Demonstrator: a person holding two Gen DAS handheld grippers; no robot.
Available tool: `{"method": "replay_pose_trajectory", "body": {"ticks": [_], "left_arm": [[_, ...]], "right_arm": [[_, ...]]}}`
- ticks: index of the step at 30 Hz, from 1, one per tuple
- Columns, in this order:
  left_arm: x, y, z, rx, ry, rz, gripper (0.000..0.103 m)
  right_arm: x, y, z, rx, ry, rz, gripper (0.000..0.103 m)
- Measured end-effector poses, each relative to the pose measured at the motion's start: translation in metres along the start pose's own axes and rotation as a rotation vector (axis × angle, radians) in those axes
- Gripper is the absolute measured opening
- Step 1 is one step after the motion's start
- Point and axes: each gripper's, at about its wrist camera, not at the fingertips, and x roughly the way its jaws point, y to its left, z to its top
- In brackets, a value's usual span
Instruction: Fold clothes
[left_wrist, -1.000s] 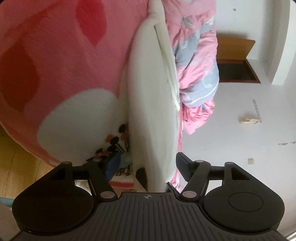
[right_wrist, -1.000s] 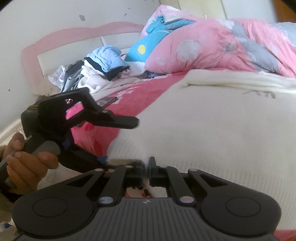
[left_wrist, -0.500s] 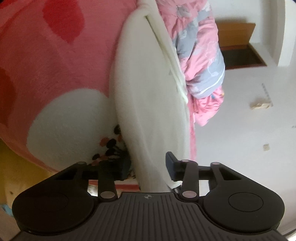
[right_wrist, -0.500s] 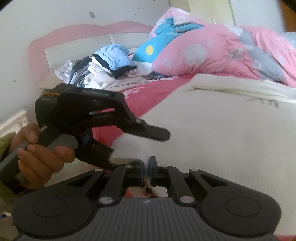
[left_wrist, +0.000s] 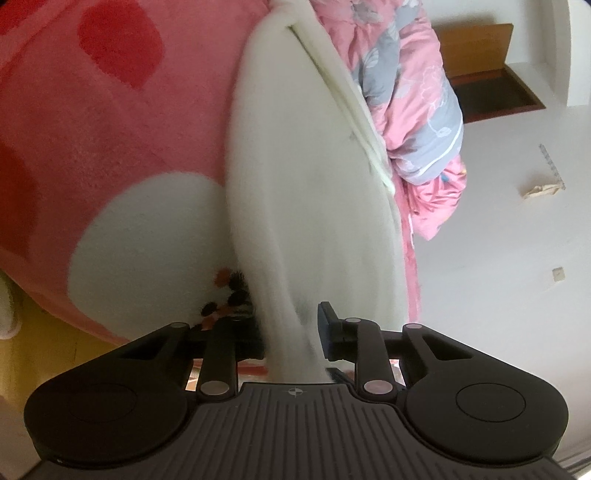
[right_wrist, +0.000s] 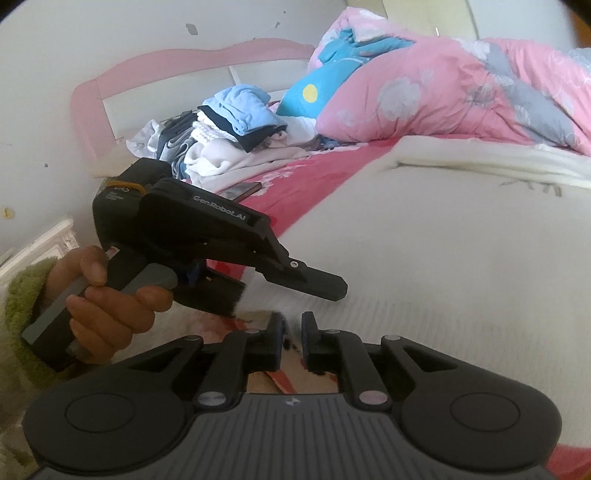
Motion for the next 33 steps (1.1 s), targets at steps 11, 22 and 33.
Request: {"method": "replay_pose_trajectory", "body": {"ticks": [11,22,33], "left_arm": [[-0.003,-0.011,-0.003,0.092,0.005,0.073,0.024],[0.006,-0.032,-0.005,0.194,0.017,0.178,0.024],[0.01,-0.041,-0.006,0.223,0.016,0.238,0.021]], "right_arm": [[-0.036,-0.028,-0.003,0.13,0.029,0.0,0.022],[-0.152,-0.161,-0.013,0.559,-0.138,-0.296,0.041],[-0.169,-0.262,-0.056,0.874,-0.166,-0.218,0.042]]}}
